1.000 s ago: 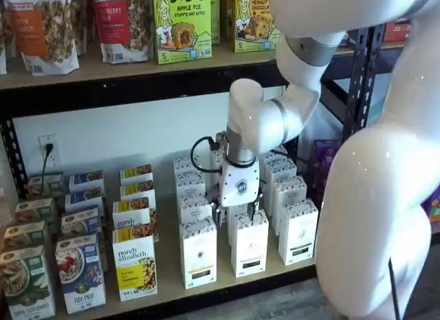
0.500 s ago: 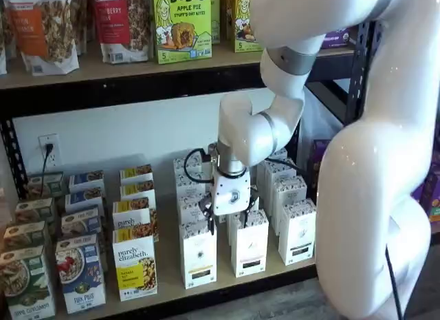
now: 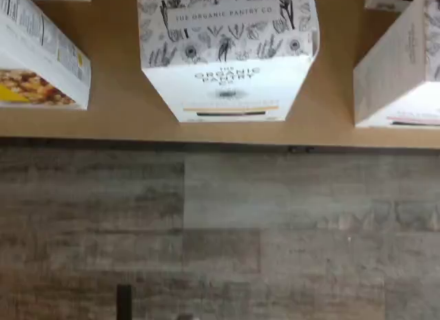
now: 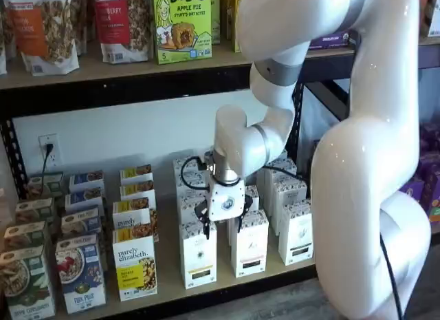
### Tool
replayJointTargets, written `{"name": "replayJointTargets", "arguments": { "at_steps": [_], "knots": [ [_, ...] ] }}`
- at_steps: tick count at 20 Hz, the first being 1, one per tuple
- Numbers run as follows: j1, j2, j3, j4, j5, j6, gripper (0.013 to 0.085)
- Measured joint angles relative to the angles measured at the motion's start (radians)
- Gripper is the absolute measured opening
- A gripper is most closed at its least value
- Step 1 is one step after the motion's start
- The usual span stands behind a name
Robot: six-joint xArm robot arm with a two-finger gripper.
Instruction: Pick up the white box with a yellow strip in the middle, on the bottom shelf, the fourth box from the left
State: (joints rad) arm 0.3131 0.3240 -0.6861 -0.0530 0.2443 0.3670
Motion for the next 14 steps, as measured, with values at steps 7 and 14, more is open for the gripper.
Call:
{"name": "replayJointTargets", "arguments": {
  "at_steps": [7,14],
  "knots": [
    [0.002,0.091,-0.082,0.001,-0.028,0.0,0.085],
    [0.006,0.183,-0.176,-0.009,-0.024,0.014,0.085]
  ]
}}
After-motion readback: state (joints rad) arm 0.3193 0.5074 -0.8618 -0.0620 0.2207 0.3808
